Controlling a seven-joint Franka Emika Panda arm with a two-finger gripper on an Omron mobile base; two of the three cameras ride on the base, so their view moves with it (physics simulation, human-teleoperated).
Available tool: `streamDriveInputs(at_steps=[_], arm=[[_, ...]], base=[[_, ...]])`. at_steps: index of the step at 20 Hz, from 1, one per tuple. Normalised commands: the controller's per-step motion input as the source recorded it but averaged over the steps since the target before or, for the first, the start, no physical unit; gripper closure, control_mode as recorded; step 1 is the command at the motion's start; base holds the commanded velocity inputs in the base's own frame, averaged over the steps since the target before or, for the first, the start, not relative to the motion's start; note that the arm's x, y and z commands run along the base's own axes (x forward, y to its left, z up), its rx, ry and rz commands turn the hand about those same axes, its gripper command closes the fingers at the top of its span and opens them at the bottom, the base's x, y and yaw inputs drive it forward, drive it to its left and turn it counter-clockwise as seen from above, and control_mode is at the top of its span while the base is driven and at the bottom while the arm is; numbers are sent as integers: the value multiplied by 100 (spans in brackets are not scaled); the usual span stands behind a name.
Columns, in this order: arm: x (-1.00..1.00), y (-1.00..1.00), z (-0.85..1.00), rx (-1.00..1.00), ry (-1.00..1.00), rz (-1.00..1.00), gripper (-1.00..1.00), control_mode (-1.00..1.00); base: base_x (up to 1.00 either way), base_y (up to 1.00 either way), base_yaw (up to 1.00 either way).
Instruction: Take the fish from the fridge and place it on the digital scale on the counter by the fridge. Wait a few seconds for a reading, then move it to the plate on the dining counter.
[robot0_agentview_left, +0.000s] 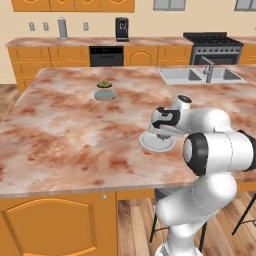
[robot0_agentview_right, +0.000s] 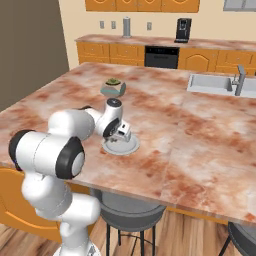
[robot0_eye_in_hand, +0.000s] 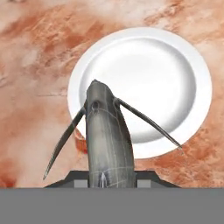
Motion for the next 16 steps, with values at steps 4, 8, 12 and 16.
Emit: streamDriveInputs(at_steps=[4, 8, 12, 16], arm=[[81, 0, -43, -4, 2, 0, 100, -100], [58, 0, -44, -8, -4, 0, 100, -100], [26, 0, -42, -10, -10, 0, 100, -100], [2, 0, -34, -8, -11, 0, 100, -100]], base=[[0, 0, 0], [0, 0, 0], [0, 0, 0], [0, 0, 0]])
